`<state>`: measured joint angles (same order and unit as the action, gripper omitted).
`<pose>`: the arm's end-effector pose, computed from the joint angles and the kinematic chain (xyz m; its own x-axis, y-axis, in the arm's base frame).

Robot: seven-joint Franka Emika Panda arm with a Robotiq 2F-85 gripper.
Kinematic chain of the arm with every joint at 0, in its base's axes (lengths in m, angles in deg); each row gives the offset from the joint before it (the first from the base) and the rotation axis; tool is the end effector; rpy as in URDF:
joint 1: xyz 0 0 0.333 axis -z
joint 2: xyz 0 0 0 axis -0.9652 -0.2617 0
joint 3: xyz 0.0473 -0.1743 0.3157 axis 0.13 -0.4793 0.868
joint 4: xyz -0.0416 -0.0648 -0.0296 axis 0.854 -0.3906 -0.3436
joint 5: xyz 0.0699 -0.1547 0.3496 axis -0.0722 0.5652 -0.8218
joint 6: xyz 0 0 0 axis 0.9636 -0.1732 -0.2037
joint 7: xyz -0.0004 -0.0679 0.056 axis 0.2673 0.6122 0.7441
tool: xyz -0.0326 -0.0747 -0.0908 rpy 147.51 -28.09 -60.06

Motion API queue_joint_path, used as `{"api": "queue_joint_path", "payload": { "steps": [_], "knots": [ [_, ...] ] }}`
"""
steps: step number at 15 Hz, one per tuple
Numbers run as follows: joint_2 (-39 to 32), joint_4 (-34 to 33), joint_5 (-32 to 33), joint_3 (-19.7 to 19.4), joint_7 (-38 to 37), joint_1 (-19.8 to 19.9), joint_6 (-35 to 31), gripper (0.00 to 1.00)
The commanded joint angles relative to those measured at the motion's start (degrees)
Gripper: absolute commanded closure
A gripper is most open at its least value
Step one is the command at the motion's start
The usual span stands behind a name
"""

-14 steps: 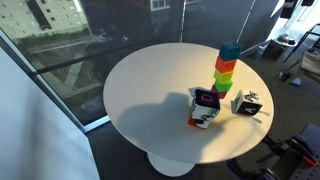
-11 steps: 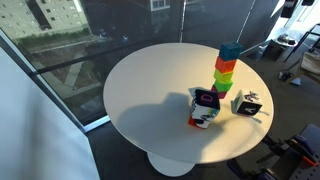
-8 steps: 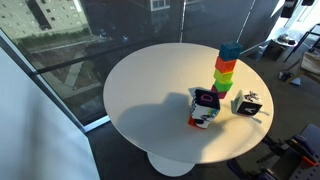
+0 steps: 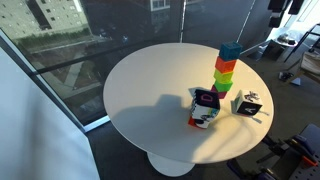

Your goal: Pick up the block with the letter d on it and put it on the table

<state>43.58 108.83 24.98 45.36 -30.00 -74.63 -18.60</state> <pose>0.4492 -0.0062 0.5774 0.9873 -0.0167 -0.1578 0.0096 -0.9864 0.1643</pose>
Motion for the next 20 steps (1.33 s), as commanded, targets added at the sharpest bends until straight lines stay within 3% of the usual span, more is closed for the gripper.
{"api": "queue_joint_path", "payload": {
  "steps": [1,9,15,20],
  "knots": [
    [0.07,2.31,-1.32,0.63,-0.31,-1.38,-3.74,0.0],
    [0.0,11.49,-4.81,2.28,-1.3,-3.85,-18.14,0.0],
    [0.56,18.85,-9.48,2.57,2.6,-5.44,-28.2,0.0],
    [-0.73,19.3,-8.57,2.92,2.87,-5.71,-29.52,0.0]
  ]
}}
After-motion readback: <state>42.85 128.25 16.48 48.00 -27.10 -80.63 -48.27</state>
